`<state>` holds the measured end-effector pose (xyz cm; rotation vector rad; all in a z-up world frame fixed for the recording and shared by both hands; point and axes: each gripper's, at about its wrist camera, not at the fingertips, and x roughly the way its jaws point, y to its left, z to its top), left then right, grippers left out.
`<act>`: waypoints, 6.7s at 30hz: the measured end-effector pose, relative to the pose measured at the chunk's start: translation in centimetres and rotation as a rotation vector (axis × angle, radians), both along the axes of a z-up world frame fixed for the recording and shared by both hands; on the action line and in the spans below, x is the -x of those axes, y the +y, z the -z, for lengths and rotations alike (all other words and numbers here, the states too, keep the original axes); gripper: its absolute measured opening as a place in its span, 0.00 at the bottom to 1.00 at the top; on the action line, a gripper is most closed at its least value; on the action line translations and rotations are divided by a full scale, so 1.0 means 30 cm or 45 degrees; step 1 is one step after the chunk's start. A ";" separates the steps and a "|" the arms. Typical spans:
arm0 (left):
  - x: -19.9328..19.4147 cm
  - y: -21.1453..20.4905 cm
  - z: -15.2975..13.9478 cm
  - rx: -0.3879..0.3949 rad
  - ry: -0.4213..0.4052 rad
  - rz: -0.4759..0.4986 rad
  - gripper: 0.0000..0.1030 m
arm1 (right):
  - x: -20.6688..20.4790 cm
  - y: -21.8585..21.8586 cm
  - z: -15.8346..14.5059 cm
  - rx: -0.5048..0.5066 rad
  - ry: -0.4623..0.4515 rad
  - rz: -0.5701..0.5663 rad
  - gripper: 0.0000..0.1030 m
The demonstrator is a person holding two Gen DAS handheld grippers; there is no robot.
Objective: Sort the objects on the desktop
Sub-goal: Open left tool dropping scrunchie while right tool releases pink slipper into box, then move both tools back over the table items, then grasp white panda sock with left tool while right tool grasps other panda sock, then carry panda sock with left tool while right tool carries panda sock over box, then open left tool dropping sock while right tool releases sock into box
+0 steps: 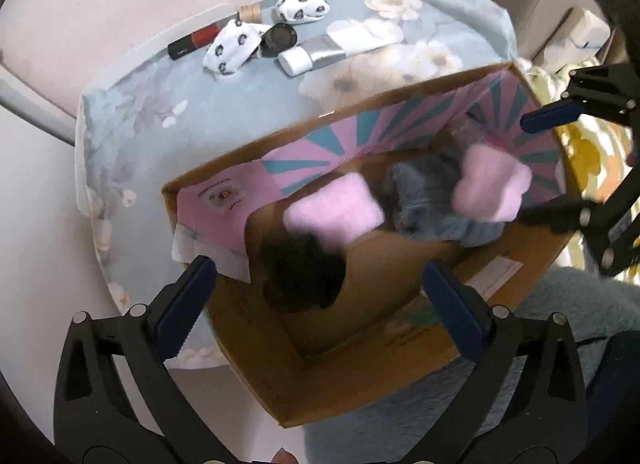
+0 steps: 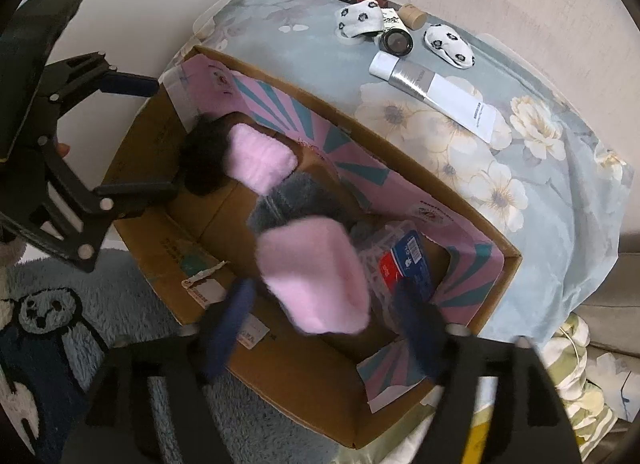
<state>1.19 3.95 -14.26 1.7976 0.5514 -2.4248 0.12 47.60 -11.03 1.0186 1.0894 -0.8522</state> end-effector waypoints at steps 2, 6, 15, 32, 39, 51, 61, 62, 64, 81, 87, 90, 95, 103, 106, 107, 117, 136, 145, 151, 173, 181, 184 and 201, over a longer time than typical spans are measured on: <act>0.006 -0.007 -0.002 0.013 0.007 -0.014 1.00 | 0.003 -0.001 0.000 0.006 -0.010 0.008 0.89; 0.008 -0.016 -0.003 0.036 0.008 -0.028 1.00 | 0.017 -0.003 -0.004 0.011 -0.050 0.036 0.99; -0.015 -0.004 -0.099 0.199 0.132 -0.059 1.00 | 0.059 -0.010 -0.107 0.170 -0.126 0.053 0.99; -0.021 -0.262 -0.211 0.221 0.213 -0.318 1.00 | 0.269 -0.175 -0.311 0.456 0.050 0.221 1.00; -0.025 -0.341 -0.275 0.342 0.411 -0.359 1.00 | 0.305 -0.239 -0.279 0.414 0.050 0.247 0.99; 0.240 -0.448 -0.157 0.279 0.320 -0.234 1.00 | 0.282 -0.473 -0.167 0.342 -0.082 0.324 0.99; 0.421 -0.537 0.142 0.204 0.275 -0.206 0.90 | 0.205 -0.712 0.137 0.203 -0.144 0.401 0.99; 0.435 -0.536 0.164 0.216 0.264 -0.194 0.90 | 0.195 -0.729 0.160 0.200 -0.137 0.403 0.99; 0.454 -0.530 0.195 0.238 0.266 -0.167 0.90 | 0.186 -0.753 0.194 0.200 -0.129 0.413 0.99; 0.505 -0.479 0.312 0.236 0.299 -0.033 0.81 | 0.150 -0.812 0.324 0.170 -0.112 0.440 0.89; 0.535 -0.463 0.337 0.233 0.268 0.018 0.54 | 0.140 -0.812 0.329 0.187 -0.064 0.405 0.71; 0.549 -0.455 0.342 0.255 0.245 0.034 0.47 | 0.142 -0.814 0.321 0.189 -0.068 0.367 0.60; 0.555 -0.467 0.338 0.241 0.233 0.030 0.37 | 0.159 -0.797 0.312 0.179 -0.090 0.352 0.53; 0.537 -0.484 0.281 0.254 0.242 0.002 0.35 | 0.185 -0.740 0.249 0.209 -0.152 0.321 0.49; 0.528 -0.501 0.237 0.251 0.250 -0.026 0.35 | 0.206 -0.717 0.212 0.215 -0.168 0.321 0.49; 0.524 -0.506 0.219 0.253 0.250 -0.036 0.35 | 0.217 -0.706 0.192 0.220 -0.177 0.321 0.49; 0.457 -0.502 -0.014 0.257 0.254 -0.115 0.35 | 0.231 -0.567 -0.082 0.311 -0.191 0.123 0.49; 0.161 -0.229 -0.214 0.251 0.226 -0.342 0.35 | 0.279 -0.118 -0.319 0.428 -0.168 -0.303 0.49; 0.131 -0.097 -0.201 0.217 0.213 -0.330 0.35 | 0.262 0.015 -0.220 0.363 -0.144 -0.432 0.49; 0.145 -0.032 -0.136 0.189 0.160 -0.302 0.35 | 0.271 0.074 -0.164 0.298 -0.115 -0.493 0.49; 0.149 0.026 0.001 0.117 0.028 -0.235 0.35 | 0.246 0.097 -0.085 0.216 -0.068 -0.627 0.50; 0.148 0.014 -0.010 0.136 0.026 -0.230 0.35 | 0.214 0.088 -0.105 0.224 -0.082 -0.677 0.50; 0.145 0.002 -0.016 0.128 0.045 -0.237 0.39 | 0.205 0.079 -0.100 0.203 -0.095 -0.677 0.54; 0.123 -0.026 -0.083 0.214 0.135 -0.282 1.00 | 0.220 0.037 -0.152 0.266 -0.172 -0.615 0.88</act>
